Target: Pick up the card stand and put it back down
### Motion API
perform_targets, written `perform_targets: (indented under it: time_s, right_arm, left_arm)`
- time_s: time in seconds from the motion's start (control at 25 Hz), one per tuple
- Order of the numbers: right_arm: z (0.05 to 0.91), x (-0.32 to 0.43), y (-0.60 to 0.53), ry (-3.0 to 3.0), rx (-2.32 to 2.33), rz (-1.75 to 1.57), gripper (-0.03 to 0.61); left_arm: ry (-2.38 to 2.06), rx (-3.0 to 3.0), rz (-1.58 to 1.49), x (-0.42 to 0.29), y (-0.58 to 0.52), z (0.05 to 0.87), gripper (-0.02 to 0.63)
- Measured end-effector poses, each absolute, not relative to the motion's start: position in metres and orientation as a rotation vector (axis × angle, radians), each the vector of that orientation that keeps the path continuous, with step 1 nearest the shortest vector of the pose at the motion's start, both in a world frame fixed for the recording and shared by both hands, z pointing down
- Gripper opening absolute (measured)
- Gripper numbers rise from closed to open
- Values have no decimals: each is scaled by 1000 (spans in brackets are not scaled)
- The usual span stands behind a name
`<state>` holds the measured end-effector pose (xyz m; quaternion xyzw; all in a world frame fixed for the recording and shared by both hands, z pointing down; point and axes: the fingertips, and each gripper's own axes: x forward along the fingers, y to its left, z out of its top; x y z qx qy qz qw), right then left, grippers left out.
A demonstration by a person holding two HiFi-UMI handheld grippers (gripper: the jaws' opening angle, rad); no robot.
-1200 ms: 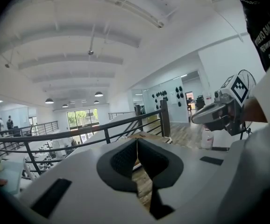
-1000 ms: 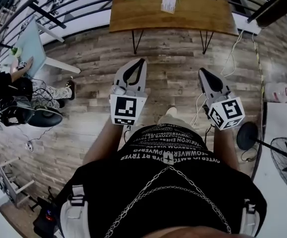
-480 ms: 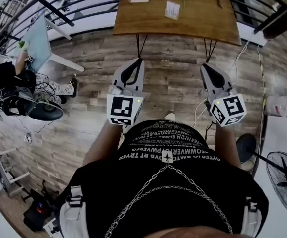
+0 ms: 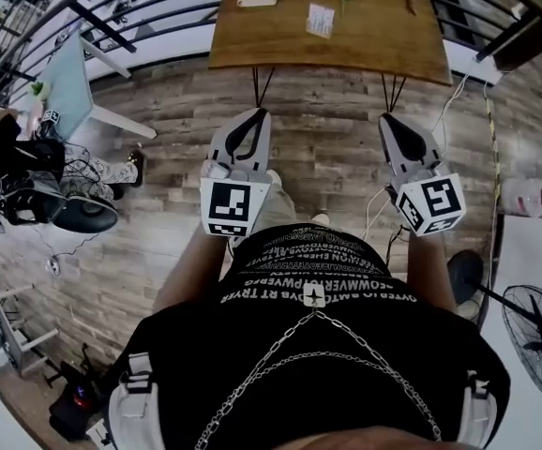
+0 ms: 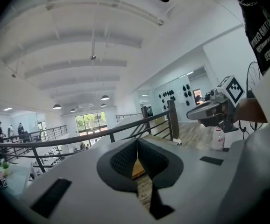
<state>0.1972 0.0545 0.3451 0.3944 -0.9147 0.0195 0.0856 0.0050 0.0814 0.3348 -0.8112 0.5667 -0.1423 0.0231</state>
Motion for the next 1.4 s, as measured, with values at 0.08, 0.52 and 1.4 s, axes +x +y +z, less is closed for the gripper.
perform_targets:
  time_s: [0.08, 0.52, 1.4]
  right_arm:
    - [346, 197, 50, -2718, 1190, 56, 14]
    - [352, 177, 4, -2672, 1232, 94, 14]
    - [365, 114, -100, -2659, 1204, 189, 14]
  left_arm:
    - [1741, -2520, -448, 4, 75, 339, 29]
    - [1654, -2591, -420, -7, 12, 343, 29]
    - [1645, -2623, -449, -65, -101, 356, 29]
